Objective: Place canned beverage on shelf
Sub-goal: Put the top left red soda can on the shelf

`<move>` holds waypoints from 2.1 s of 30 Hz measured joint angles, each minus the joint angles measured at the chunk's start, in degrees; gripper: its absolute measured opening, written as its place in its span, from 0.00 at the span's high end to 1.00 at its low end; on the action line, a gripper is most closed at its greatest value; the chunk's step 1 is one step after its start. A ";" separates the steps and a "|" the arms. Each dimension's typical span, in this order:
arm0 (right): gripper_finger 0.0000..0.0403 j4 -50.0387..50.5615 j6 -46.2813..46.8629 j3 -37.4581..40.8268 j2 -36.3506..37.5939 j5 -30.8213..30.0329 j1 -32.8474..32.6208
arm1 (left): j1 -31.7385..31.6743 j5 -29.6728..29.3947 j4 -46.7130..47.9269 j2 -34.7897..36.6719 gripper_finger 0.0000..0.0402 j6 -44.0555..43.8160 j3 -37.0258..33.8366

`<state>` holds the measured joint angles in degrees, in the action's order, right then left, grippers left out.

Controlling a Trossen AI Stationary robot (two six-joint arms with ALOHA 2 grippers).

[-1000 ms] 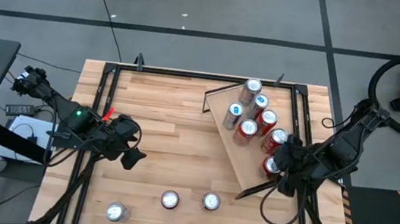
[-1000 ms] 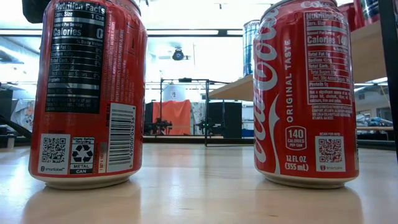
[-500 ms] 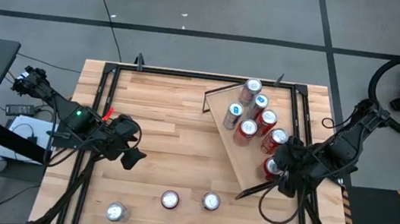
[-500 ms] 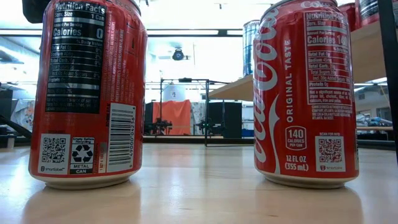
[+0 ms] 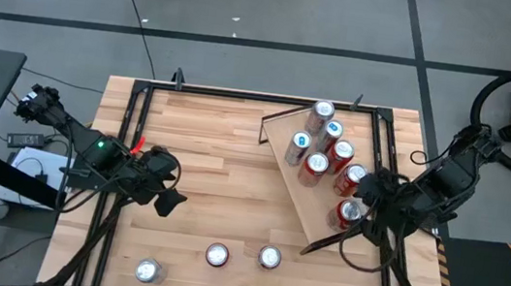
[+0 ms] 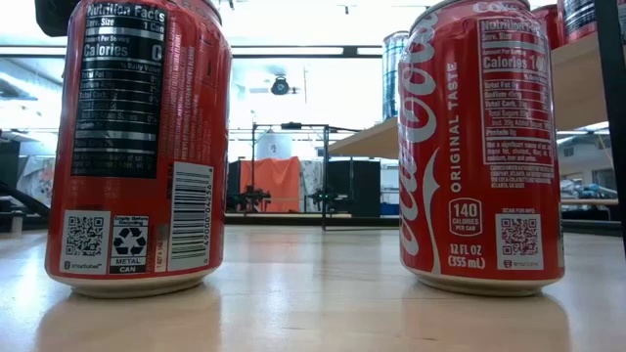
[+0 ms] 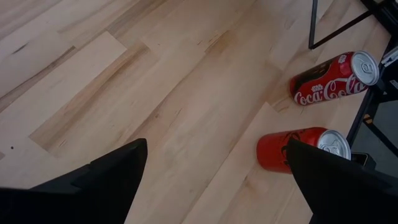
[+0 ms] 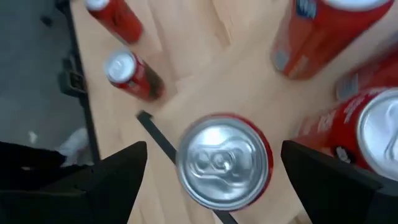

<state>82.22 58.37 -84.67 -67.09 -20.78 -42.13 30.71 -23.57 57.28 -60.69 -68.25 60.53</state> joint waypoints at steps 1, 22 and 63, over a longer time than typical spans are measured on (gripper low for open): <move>0.05 -0.08 0.00 -0.87 0.00 -0.53 0.00 | 0.01 0.00 0.01 0.00 0.01 0.00 0.00; 0.10 7.09 -21.81 -20.65 -25.38 -1.64 8.64 | 0.01 0.00 -0.07 0.00 0.01 -0.07 -0.02; 0.50 7.80 7.56 -22.81 -31.21 20.84 14.87 | -0.01 -1.81 -0.01 0.00 0.01 3.08 0.00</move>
<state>90.02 65.93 -107.48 -98.30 0.05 -27.26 30.70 -25.39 57.27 -60.69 -65.17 60.53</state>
